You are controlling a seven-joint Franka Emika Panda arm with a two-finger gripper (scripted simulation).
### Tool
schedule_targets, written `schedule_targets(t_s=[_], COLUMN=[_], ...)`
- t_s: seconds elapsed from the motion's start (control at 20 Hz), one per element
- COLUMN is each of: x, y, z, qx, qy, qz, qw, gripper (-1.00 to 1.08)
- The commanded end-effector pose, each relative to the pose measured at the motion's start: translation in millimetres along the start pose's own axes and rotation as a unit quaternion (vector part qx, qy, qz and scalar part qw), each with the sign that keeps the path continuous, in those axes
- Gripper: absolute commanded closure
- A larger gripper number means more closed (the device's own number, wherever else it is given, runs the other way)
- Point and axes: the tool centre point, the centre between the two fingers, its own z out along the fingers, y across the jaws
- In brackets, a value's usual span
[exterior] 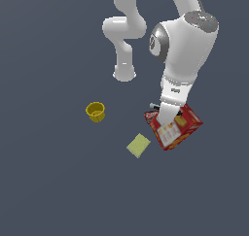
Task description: Pick up a designated object from a clutter of objects.
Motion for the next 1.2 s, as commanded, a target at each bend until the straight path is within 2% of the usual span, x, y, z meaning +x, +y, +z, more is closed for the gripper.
schedule_targets(t_s=[0.0,0.55,1.15], x=[13,58,74], y=[1,9,14], z=[-24,-101,-126], qx=[0.000,0.000,0.000], qy=[0.000,0.000,-0.001], qz=[0.000,0.002,0.002], qw=[1.0000,1.0000,1.0000], gripper=[1.08,1.08,1.08])
